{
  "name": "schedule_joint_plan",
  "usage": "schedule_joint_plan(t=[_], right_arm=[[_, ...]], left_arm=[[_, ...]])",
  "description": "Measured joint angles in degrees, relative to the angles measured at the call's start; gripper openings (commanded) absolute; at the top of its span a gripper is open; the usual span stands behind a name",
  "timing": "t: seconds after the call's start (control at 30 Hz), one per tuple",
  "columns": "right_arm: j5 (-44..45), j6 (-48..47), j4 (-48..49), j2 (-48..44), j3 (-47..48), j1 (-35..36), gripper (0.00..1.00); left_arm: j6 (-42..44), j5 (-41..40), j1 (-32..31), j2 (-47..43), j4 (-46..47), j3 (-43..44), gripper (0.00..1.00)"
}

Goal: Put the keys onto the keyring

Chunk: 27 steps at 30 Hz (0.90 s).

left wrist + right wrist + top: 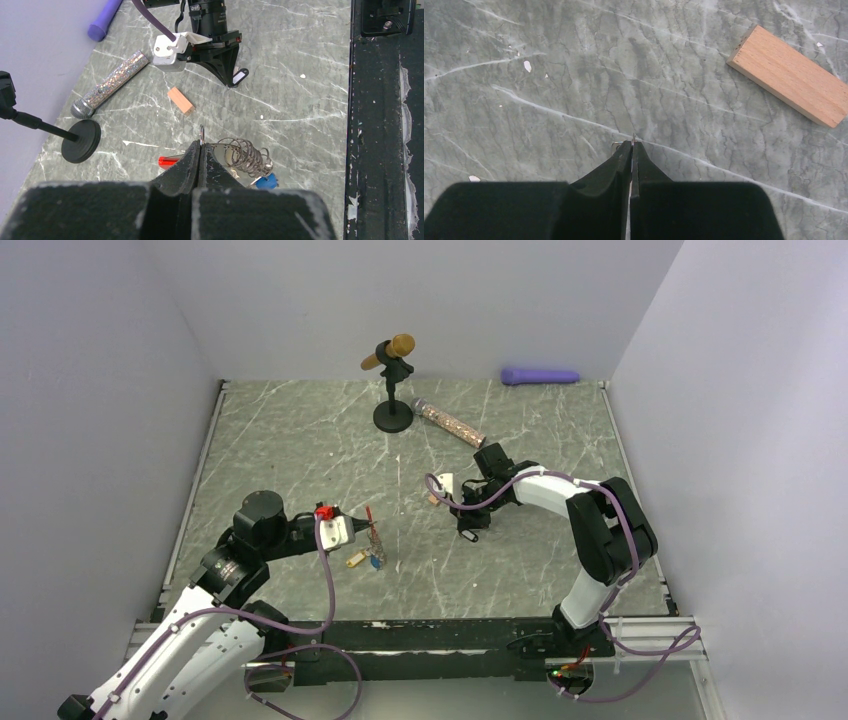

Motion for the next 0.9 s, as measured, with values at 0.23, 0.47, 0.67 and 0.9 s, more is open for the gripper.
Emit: schedule_joint_plan(t=[0.23,0.47,0.67,0.9], right_arm=[[-0.04,-0.33,-0.07,0.04,0.00,0.00,0.00],[-0.44,-0.72,-1.09,0.33,0.55,-0.02,0.00],[-5.62,-0.87,-8.61,-0.50,6.21,-0.76,0.00],[-11.52,-6.51,-29.03,-2.99,28.00,-0.96,0.00]], left_arm=[[0.00,0.00,0.04,0.00,-0.02,0.00,0.00],[0.00,0.26,0.15,0.00,-0.02,0.00,0.00],[-0.35,1.84,0.20,0.00,0.85,0.00,0.00],[-2.08,5.75,0.20,1.84,5.49,0.48,0.00]])
